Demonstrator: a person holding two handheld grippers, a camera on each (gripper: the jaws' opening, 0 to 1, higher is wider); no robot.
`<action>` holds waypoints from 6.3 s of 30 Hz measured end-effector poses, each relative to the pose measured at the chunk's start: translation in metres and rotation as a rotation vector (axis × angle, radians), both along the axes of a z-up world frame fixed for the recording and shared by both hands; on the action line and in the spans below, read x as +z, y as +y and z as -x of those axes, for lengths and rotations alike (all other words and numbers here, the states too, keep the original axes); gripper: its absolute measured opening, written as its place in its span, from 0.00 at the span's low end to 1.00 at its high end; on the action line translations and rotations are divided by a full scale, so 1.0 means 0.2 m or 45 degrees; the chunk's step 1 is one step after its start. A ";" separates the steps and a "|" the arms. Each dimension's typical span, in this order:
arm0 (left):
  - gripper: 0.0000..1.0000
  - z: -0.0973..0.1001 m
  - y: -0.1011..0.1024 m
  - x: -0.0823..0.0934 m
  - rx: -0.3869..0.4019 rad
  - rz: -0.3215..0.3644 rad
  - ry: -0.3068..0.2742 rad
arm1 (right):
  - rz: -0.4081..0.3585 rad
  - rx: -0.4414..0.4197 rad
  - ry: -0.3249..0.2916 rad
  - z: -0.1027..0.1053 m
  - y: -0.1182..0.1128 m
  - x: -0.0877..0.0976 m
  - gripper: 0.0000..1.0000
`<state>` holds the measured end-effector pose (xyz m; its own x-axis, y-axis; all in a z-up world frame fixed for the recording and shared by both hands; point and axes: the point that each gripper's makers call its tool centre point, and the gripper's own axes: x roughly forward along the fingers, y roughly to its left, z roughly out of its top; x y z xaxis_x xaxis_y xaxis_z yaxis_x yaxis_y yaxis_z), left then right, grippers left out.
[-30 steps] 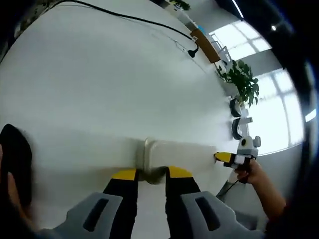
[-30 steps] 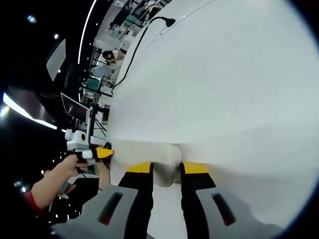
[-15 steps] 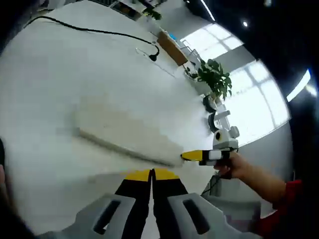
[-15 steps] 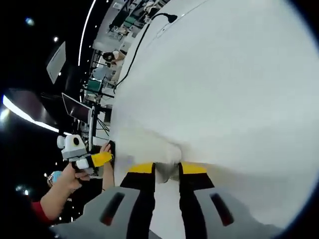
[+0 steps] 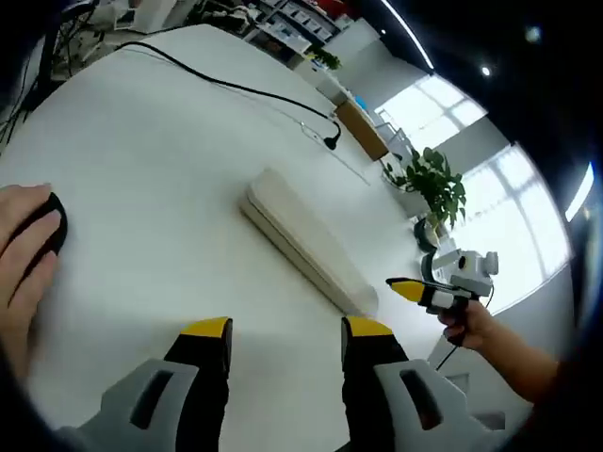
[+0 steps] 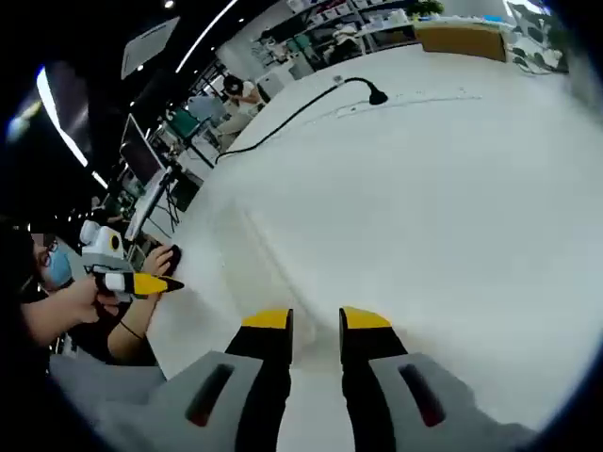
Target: Arrange the utensils inside the cutlery case until each visible utensil rests in its matching compartment.
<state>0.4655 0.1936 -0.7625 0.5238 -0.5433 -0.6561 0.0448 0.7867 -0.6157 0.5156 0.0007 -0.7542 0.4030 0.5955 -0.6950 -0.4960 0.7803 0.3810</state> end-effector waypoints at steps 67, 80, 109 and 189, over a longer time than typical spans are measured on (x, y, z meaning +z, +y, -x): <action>0.18 0.12 -0.11 0.05 -1.436 -0.749 -0.546 | 0.331 0.814 -0.177 0.32 0.05 -0.09 0.35; 0.21 0.06 -0.17 0.00 -1.699 -0.870 -0.360 | -0.024 0.087 0.048 0.39 -0.25 -0.17 0.33; 0.00 0.07 -0.18 -0.14 -1.821 -0.987 -0.244 | -0.152 -0.243 0.350 0.37 -0.17 -0.20 0.28; 0.00 0.14 -0.23 -0.15 -1.679 -0.813 -0.045 | -0.410 -0.625 0.739 0.50 -0.22 -0.25 0.13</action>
<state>0.4383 0.1478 -0.7925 -0.0910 -0.2596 -0.9614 0.9397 0.2972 -0.1692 0.4160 -0.0423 -0.8037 0.2983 0.6510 -0.6980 0.2177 0.6656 0.7139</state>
